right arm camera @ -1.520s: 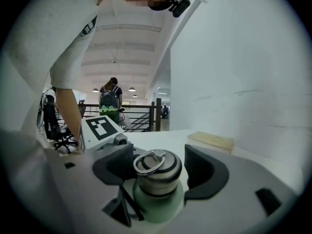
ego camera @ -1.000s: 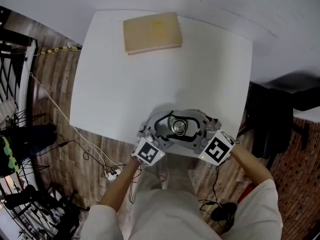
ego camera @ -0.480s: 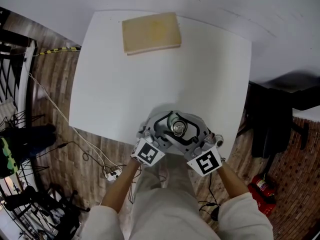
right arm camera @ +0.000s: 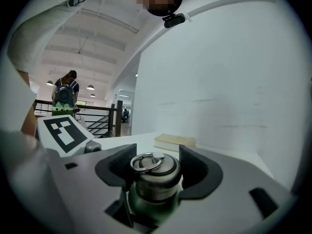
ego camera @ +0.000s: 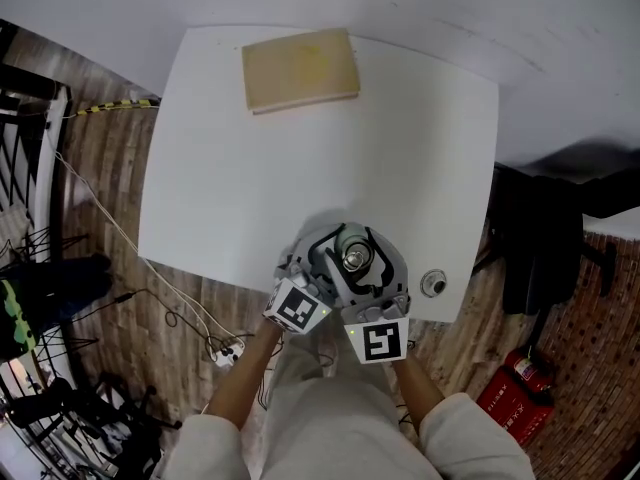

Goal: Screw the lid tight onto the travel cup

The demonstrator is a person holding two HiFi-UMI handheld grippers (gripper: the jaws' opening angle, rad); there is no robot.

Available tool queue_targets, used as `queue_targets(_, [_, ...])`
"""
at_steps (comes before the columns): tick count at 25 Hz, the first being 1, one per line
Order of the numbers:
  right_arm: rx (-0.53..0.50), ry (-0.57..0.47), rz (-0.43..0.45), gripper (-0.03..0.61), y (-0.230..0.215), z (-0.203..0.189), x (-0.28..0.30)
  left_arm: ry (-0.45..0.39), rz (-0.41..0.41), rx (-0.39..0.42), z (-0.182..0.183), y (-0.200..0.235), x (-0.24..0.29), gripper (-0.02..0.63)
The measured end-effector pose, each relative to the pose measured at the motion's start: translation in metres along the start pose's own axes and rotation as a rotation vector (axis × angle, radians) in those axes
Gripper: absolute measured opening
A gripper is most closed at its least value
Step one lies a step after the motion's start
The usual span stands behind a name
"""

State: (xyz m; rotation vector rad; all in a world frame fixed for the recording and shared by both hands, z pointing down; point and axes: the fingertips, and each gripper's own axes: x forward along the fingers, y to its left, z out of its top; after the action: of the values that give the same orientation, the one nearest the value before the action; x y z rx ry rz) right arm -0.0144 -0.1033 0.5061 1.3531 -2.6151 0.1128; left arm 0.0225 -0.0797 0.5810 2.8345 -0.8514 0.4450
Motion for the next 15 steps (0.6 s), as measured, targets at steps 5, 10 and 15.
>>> queue_targets(5, [-0.001,-0.001,-0.05,0.268,-0.002,0.0,0.0,-0.002,0.002,-0.006,0.001,-0.001,0.001,0.351])
queue_targets(10, [0.061,-0.02,0.082,0.304,0.005,-0.001,-0.005,0.001,0.004,-0.004,0.0,-0.001,0.001,0.351])
queue_targets(15, [-0.056,0.033,0.336,0.348,0.017,-0.011,-0.017,0.0,0.004,-0.008,-0.002,-0.002,0.001,0.351])
